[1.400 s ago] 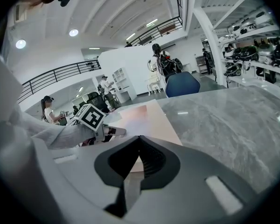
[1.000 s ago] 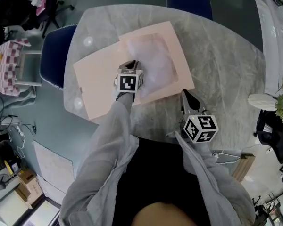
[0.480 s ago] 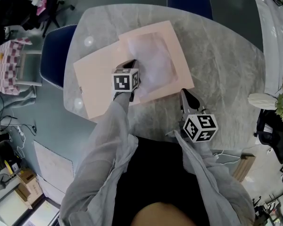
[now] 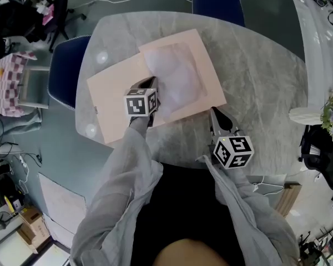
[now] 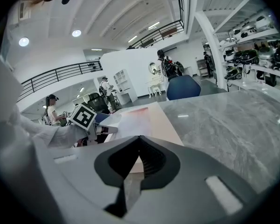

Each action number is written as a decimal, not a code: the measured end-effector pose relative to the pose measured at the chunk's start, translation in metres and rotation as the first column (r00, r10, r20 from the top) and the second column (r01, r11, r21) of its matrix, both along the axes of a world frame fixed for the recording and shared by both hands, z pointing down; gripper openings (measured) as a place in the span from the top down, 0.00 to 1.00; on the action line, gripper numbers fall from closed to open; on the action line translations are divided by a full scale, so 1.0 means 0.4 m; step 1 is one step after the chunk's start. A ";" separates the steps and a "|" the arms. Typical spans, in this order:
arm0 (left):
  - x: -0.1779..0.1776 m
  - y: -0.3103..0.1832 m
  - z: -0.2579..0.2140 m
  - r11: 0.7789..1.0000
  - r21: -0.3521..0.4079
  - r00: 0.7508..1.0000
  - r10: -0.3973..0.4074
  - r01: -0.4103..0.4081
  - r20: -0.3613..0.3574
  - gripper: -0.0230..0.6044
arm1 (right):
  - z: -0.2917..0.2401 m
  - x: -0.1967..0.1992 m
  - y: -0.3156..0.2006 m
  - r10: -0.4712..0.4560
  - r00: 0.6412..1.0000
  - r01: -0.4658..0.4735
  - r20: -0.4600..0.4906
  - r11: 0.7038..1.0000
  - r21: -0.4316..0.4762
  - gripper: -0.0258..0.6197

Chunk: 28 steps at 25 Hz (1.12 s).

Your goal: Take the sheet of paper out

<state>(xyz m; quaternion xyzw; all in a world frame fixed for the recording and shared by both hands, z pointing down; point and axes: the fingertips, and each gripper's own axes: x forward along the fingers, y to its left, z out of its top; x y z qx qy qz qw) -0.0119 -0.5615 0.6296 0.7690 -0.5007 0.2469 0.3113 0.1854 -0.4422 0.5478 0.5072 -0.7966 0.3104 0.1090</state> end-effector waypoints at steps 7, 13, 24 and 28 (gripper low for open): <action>-0.076 0.043 -0.006 1.000 -0.003 1.000 -0.026 0.026 -0.017 0.96 | -0.020 -0.034 0.019 0.014 0.999 -0.013 -0.036 1.000 0.018 0.95; -0.128 0.079 -0.025 1.000 -0.008 0.999 -0.029 0.029 -0.034 0.96 | -0.050 -0.041 0.048 0.058 0.997 -0.057 -0.051 0.998 0.030 0.95; -0.192 0.118 -0.054 1.000 0.007 0.998 -0.015 0.015 -0.055 0.96 | -0.070 -0.097 0.101 0.100 0.992 -0.098 -0.076 0.995 0.033 0.95; -0.228 0.138 -0.065 1.000 0.015 0.998 -0.022 0.023 -0.057 0.96 | -0.078 -0.121 0.122 0.103 0.992 -0.100 -0.078 0.994 0.038 0.95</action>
